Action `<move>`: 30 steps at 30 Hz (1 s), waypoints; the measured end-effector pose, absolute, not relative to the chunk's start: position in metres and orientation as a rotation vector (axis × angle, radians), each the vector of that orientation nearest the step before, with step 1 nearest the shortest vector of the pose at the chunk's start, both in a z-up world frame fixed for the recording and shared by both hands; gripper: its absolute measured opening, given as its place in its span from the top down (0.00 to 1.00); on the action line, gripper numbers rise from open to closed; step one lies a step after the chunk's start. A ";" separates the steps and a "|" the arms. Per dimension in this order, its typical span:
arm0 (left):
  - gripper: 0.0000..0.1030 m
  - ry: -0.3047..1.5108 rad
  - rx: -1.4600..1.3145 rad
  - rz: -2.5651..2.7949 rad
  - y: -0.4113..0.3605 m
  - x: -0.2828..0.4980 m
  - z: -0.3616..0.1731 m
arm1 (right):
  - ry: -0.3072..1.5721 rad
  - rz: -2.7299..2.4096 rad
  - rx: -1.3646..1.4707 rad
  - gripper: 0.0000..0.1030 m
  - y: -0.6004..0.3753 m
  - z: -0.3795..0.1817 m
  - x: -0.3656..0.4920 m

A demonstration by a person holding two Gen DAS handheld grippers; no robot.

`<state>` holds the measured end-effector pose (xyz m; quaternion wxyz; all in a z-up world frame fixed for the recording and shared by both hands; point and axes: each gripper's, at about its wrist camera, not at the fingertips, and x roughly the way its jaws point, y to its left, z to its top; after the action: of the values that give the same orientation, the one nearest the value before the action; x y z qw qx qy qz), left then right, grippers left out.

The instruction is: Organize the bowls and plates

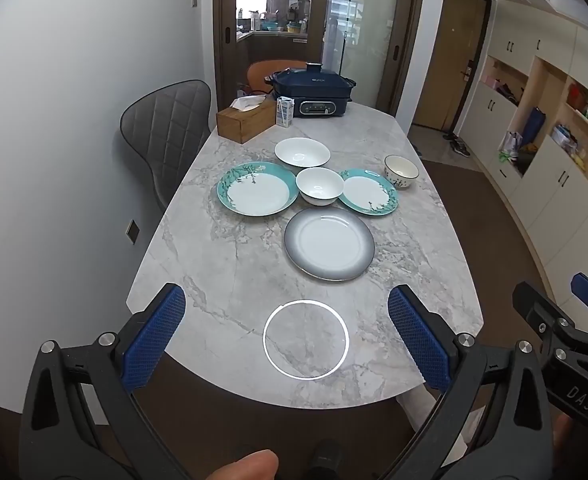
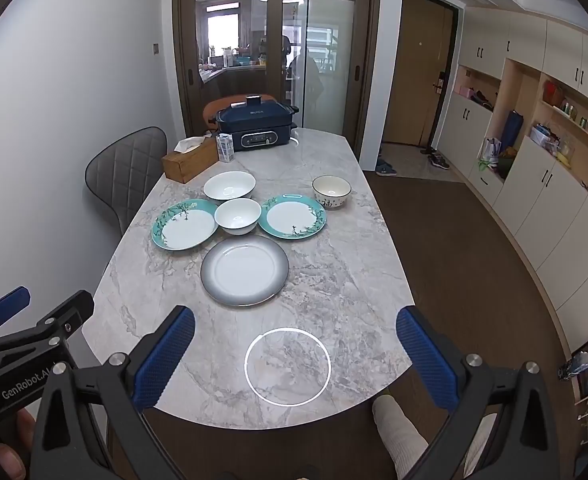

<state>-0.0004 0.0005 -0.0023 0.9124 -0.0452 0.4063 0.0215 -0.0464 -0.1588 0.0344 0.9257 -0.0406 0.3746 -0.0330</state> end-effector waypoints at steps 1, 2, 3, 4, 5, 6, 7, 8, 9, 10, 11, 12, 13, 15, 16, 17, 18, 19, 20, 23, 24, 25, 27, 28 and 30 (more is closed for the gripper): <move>0.00 0.837 -0.094 0.044 0.001 0.000 -0.003 | 0.769 -0.069 -0.084 0.00 -0.159 0.034 -0.046; 0.00 0.837 -0.094 0.042 0.004 0.003 -0.005 | 0.769 -0.070 -0.084 0.00 -0.159 0.034 -0.046; 0.00 0.837 -0.093 0.043 0.003 0.004 -0.007 | 0.770 -0.069 -0.084 0.00 -0.159 0.034 -0.046; 0.00 0.837 -0.093 0.043 0.004 0.004 -0.007 | 0.769 -0.070 -0.084 0.00 -0.159 0.034 -0.046; 0.00 0.837 -0.094 0.041 0.005 0.005 -0.008 | 0.769 -0.069 -0.084 0.00 -0.159 0.034 -0.046; 0.00 0.838 -0.093 0.041 0.004 0.005 -0.007 | 0.769 -0.068 -0.084 0.00 -0.159 0.034 -0.046; 0.00 0.837 -0.092 0.043 0.003 0.004 -0.007 | 0.770 -0.069 -0.084 0.00 -0.159 0.034 -0.046; 0.00 0.837 -0.093 0.043 0.004 0.004 -0.007 | 0.770 -0.068 -0.084 0.00 -0.159 0.034 -0.046; 0.00 0.837 -0.093 0.043 0.003 0.004 -0.007 | 0.769 -0.068 -0.085 0.00 -0.159 0.034 -0.047; 0.00 0.837 -0.093 0.042 0.003 0.004 -0.007 | 0.770 -0.069 -0.084 0.00 -0.159 0.033 -0.046; 0.00 0.837 -0.092 0.043 0.004 0.005 -0.008 | 0.770 -0.069 -0.083 0.00 -0.159 0.033 -0.046; 0.00 0.837 -0.093 0.044 0.003 0.004 -0.007 | 0.771 -0.069 -0.083 0.00 -0.159 0.033 -0.046; 0.00 0.837 -0.094 0.042 0.003 0.004 -0.007 | 0.770 -0.070 -0.083 0.00 -0.159 0.033 -0.046; 0.00 0.836 -0.093 0.040 0.001 0.002 -0.006 | 0.770 -0.070 -0.083 0.00 -0.159 0.033 -0.046; 0.00 0.836 -0.093 0.040 0.002 0.001 -0.007 | 0.771 -0.070 -0.083 0.00 -0.159 0.033 -0.046; 0.00 0.837 -0.093 0.041 0.002 0.001 -0.007 | 0.771 -0.069 -0.084 0.00 -0.159 0.033 -0.046; 0.00 0.837 -0.093 0.039 0.002 0.001 -0.007 | 0.771 -0.069 -0.084 0.00 -0.159 0.033 -0.046; 0.00 0.836 -0.093 0.041 0.002 0.001 -0.007 | 0.771 -0.069 -0.084 0.00 -0.159 0.033 -0.046; 0.00 0.836 -0.093 0.042 0.002 0.002 -0.007 | 0.772 -0.068 -0.083 0.00 -0.159 0.033 -0.046; 0.00 0.836 -0.094 0.042 0.002 0.002 -0.007 | 0.772 -0.068 -0.084 0.00 -0.159 0.032 -0.047; 0.00 0.837 -0.092 0.040 0.001 0.002 -0.006 | 0.771 -0.068 -0.084 0.00 -0.159 0.032 -0.047; 0.00 0.838 -0.092 0.040 0.002 0.002 -0.006 | 0.772 -0.068 -0.083 0.00 -0.158 0.032 -0.047; 0.00 0.838 -0.092 0.040 0.001 0.001 -0.006 | 0.772 -0.069 -0.083 0.00 -0.158 0.031 -0.047; 0.00 0.838 -0.092 0.040 0.001 0.001 -0.006 | 0.772 -0.070 -0.083 0.00 -0.158 0.031 -0.047; 0.00 0.838 -0.091 0.041 0.001 0.001 -0.006 | 0.773 -0.069 -0.082 0.00 -0.158 0.031 -0.047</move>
<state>0.0012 0.0014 -0.0062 0.9122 -0.0444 0.4068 0.0197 -0.0471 -0.1582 0.0313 0.9248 -0.0400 0.3769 -0.0336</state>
